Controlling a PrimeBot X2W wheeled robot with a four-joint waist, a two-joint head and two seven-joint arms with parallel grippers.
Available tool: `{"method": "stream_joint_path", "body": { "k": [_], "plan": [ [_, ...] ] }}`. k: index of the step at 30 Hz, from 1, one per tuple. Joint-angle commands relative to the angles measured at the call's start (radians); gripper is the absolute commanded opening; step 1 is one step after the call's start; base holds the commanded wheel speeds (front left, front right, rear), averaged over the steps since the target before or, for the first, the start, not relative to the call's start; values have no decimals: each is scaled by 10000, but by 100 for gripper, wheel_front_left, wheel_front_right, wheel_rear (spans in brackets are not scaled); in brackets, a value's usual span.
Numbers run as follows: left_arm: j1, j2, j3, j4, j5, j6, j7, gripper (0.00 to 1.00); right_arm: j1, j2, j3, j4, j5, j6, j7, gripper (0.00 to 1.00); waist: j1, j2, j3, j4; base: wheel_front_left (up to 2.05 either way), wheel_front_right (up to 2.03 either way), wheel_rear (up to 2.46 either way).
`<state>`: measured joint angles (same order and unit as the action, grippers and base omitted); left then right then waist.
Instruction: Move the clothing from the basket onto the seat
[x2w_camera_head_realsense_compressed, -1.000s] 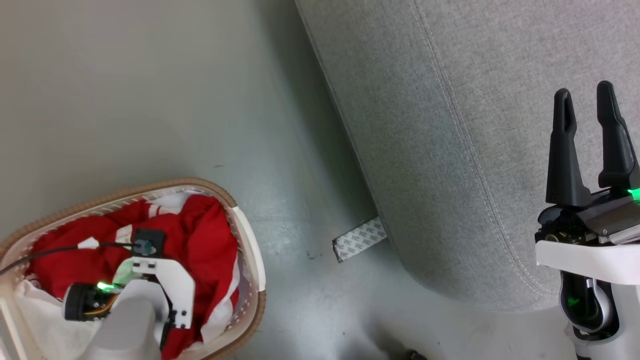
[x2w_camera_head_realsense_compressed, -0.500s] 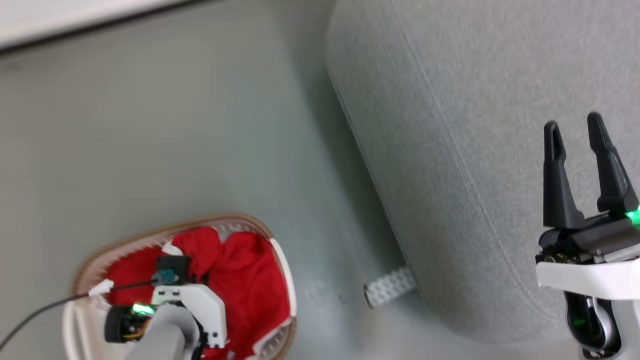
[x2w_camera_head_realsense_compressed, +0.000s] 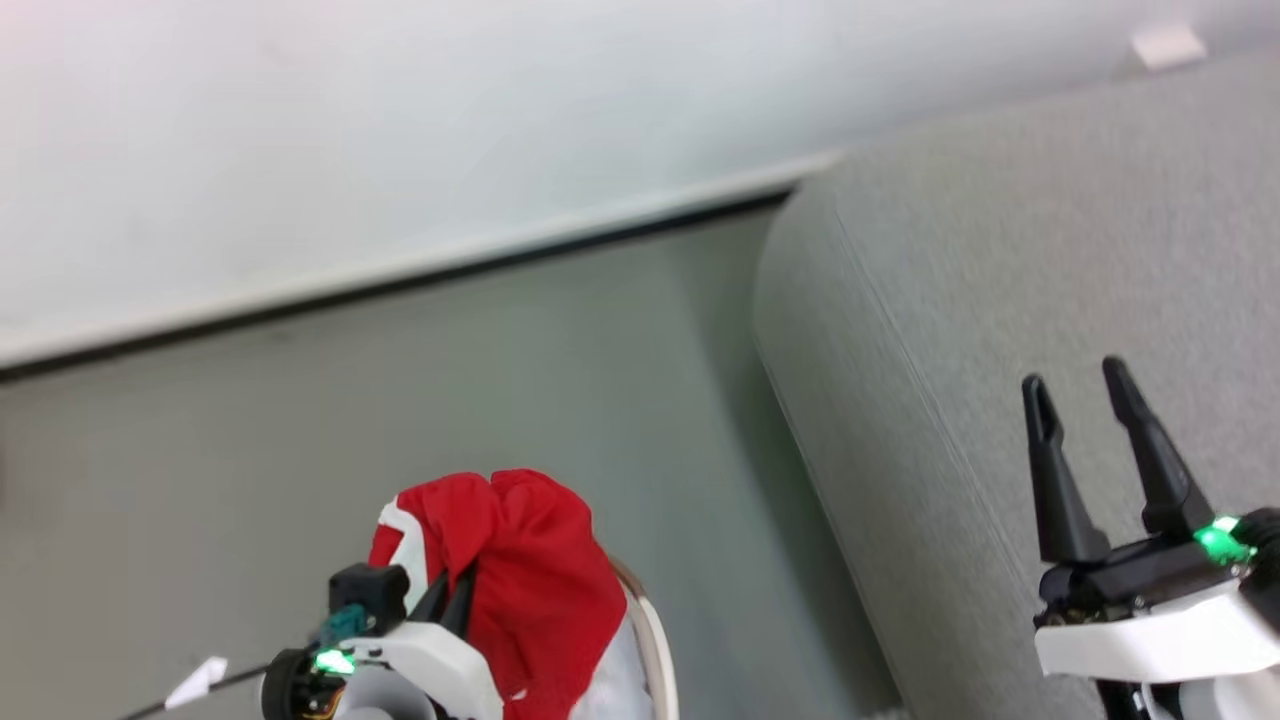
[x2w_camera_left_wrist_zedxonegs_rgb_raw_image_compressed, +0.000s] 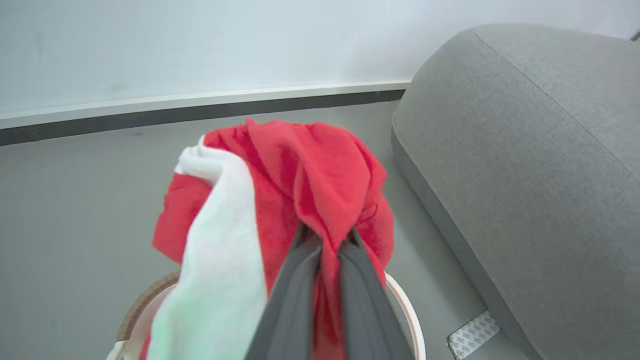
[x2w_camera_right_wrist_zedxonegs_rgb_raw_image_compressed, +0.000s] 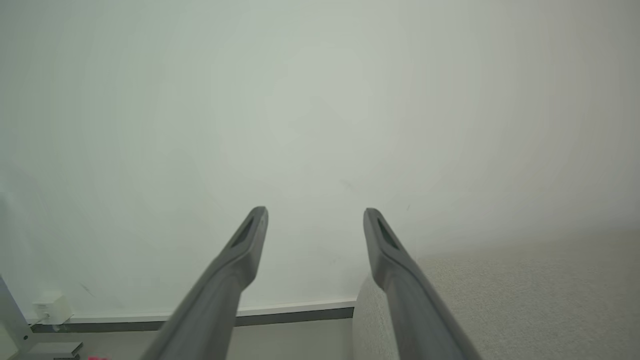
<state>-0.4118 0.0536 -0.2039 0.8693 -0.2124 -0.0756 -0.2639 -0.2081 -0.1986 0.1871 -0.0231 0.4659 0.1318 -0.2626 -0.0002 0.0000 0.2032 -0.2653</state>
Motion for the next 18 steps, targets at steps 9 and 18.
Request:
{"method": "stream_joint_path", "body": {
  "k": [9,18],
  "plan": [
    [1054,12,121,-3546,-542,-302,-6,0,756,-27,425,224,-242,-21,-30,100,2,0,-1821,986,0,0,0],
    [1177,3,-62,-6747,-1212,-320,737,0,1007,-6,882,280,-283,-21,-28,100,2,0,-2257,1288,0,0,0]
  ]
}}
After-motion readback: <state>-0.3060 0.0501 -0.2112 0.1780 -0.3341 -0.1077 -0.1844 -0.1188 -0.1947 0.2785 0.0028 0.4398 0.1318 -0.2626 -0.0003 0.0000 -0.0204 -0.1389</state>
